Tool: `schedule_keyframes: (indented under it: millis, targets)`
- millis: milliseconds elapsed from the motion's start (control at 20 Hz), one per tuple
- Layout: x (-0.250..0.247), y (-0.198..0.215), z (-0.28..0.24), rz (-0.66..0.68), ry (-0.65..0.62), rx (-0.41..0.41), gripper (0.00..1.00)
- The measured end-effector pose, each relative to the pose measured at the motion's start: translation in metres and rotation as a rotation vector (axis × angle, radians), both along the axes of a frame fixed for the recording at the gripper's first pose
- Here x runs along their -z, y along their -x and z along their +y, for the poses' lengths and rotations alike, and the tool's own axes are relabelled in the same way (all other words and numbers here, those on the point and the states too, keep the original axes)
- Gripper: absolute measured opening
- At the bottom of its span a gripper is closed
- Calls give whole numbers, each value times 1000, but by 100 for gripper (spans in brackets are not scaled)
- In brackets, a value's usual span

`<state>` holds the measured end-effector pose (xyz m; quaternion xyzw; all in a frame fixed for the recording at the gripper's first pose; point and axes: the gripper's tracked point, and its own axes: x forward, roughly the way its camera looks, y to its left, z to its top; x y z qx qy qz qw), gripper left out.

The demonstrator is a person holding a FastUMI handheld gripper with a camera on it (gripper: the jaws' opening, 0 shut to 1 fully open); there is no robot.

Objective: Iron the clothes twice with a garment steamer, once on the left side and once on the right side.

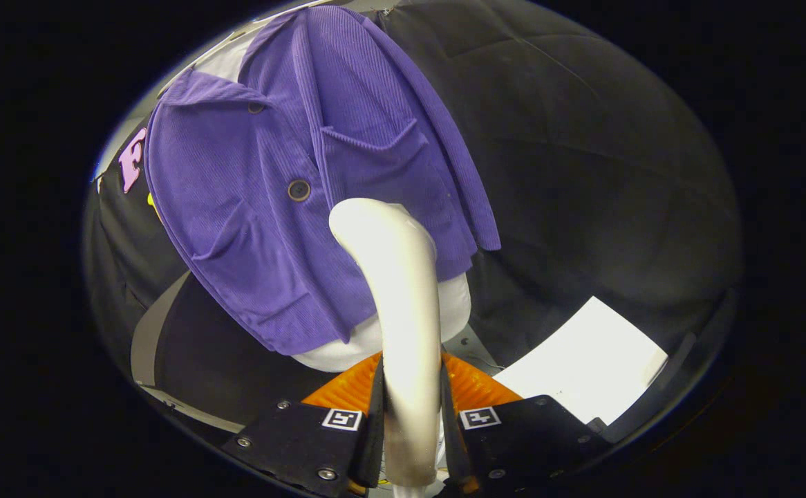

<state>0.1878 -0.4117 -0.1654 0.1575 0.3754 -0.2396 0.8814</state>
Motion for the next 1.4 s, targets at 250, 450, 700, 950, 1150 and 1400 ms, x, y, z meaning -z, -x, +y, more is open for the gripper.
schedule_keyframes:
  millis: [250,450,700,950,1150,1400]
  targets:
    - [20,25,25,33,-40,-23,37]
    - [4,40,62,3,-46,-86,37]
    - [-32,59,110,-46,-24,-172,37]
    - [-77,77,168,-130,-19,-264,37]
    - [-114,94,218,-190,-7,-349,37]
    - [-141,106,282,-241,-34,-459,37]
